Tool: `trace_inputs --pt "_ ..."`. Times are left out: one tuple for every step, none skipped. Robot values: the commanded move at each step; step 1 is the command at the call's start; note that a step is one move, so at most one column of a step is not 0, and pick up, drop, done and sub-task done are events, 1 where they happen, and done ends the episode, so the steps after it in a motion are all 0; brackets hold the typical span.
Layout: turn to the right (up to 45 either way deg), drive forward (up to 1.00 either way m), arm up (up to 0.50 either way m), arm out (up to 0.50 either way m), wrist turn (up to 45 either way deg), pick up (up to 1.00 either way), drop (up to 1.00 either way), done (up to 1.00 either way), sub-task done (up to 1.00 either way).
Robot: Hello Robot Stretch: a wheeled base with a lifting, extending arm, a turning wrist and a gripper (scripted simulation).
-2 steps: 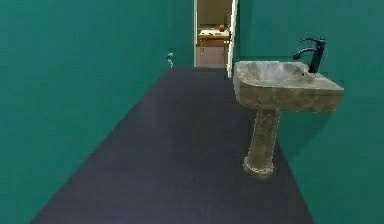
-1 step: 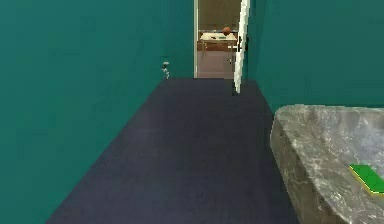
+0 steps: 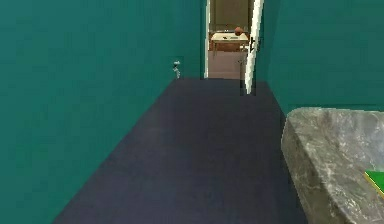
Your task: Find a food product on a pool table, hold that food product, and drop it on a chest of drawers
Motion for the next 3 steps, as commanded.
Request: trace_inputs --pt "0.0 0.15 0.0 0.0 0.0 0.0 0.0 0.0 0.0" --pt "9.0 0.0 0.0 0.0 0.0 0.0 0.0 0.0 0.0" --pt "0.0 1.0 0.0 0.0 0.0 0.0 0.0 0.0 0.0"
